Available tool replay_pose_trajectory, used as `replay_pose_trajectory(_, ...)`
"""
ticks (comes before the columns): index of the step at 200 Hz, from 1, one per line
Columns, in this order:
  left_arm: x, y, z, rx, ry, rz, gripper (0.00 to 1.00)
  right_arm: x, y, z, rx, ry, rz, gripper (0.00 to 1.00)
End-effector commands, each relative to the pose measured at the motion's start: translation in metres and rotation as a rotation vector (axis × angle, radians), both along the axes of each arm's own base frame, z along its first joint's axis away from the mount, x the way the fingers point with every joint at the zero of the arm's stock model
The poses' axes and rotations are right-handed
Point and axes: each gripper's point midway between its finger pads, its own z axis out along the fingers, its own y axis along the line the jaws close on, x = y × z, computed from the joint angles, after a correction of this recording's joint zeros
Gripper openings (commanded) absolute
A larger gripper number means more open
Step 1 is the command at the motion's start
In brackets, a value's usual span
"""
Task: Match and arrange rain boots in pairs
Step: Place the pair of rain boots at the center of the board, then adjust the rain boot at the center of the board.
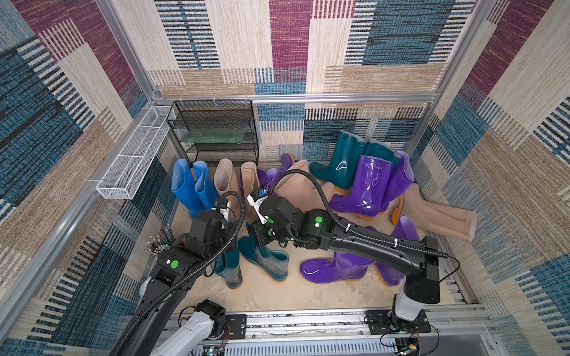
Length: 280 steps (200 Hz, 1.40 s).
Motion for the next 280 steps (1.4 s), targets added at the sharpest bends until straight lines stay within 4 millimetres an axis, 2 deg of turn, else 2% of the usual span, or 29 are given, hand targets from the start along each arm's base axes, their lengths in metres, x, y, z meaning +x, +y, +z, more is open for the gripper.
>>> replay_pose_trajectory(1, 0.003, -0.003, 0.007, -0.025, -0.030, -0.006, 0.42, 0.013, 0.020, 0.044, 0.218, -0.024, -0.059, 0.00)
replay_pose_trajectory(10, 0.003, -0.003, 0.007, -0.025, -0.032, -0.006, 0.43, 0.015, 0.022, 0.044, 0.236, -0.018, -0.067, 0.04)
replay_pose_trajectory(18, 0.003, -0.003, 0.007, -0.026, -0.033, -0.007, 0.43, 0.014, 0.025, 0.043, 0.247, 0.001, -0.058, 0.19)
replay_pose_trajectory(31, 0.003, -0.003, 0.007, -0.023, -0.031, -0.008, 0.45, 0.009, 0.032, 0.040, 0.261, 0.035, -0.017, 0.24)
replay_pose_trajectory(46, 0.003, -0.003, 0.007, -0.021, -0.031, -0.008, 0.52, 0.000, 0.036, 0.039, 0.271, 0.064, 0.033, 0.46)
replay_pose_trajectory(68, 0.003, -0.002, 0.013, -0.026, -0.043, -0.008, 0.55, -0.008, 0.033, 0.053, 0.294, 0.058, 0.076, 0.58)
replay_pose_trajectory(87, 0.002, -0.006, 0.022, -0.052, -0.055, -0.023, 0.56, -0.010, 0.017, 0.075, 0.282, -0.015, 0.081, 0.69)
replay_pose_trajectory(98, 0.001, -0.008, 0.028, -0.065, -0.065, -0.030, 0.56, -0.006, 0.001, 0.079, 0.228, -0.088, 0.060, 0.76)
replay_pose_trajectory(107, 0.001, -0.009, 0.034, -0.072, -0.075, -0.036, 0.57, -0.001, -0.015, 0.073, 0.167, -0.133, 0.040, 0.80)
replay_pose_trajectory(119, 0.000, -0.009, 0.039, -0.078, -0.085, -0.041, 0.57, -0.005, -0.033, 0.061, 0.089, -0.172, 0.068, 0.83)
replay_pose_trajectory(141, 0.000, -0.010, 0.048, -0.086, -0.099, -0.047, 0.59, -0.037, -0.055, 0.030, -0.035, -0.233, 0.215, 0.86)
replay_pose_trajectory(160, 0.001, -0.009, 0.054, -0.087, -0.114, -0.040, 0.59, -0.070, -0.065, 0.009, -0.047, -0.217, 0.315, 0.91)
replay_pose_trajectory(182, -0.001, -0.006, 0.065, -0.096, -0.140, -0.029, 0.60, -0.110, -0.063, -0.010, -0.010, -0.168, 0.418, 0.92)
replay_pose_trajectory(192, -0.002, -0.005, 0.070, -0.102, -0.151, -0.026, 0.61, -0.122, -0.059, -0.015, 0.002, -0.171, 0.445, 0.93)
replay_pose_trajectory(214, -0.003, -0.007, 0.074, -0.117, -0.155, -0.031, 0.61, -0.127, -0.044, -0.031, 0.008, -0.158, 0.474, 0.90)
replay_pose_trajectory(228, -0.003, -0.008, 0.076, -0.124, -0.156, -0.034, 0.61, -0.119, -0.034, -0.043, -0.032, -0.133, 0.438, 0.79)
replay_pose_trajectory(237, -0.004, -0.008, 0.077, -0.125, -0.157, -0.036, 0.61, -0.115, -0.024, -0.048, -0.054, -0.117, 0.426, 0.66)
replay_pose_trajectory(256, -0.004, -0.007, 0.079, -0.121, -0.161, -0.034, 0.61, -0.115, 0.003, -0.046, -0.045, -0.116, 0.474, 0.26)
replay_pose_trajectory(280, -0.003, -0.007, 0.083, -0.119, -0.167, -0.038, 0.61, -0.111, 0.030, -0.043, -0.027, -0.140, 0.483, 0.02)
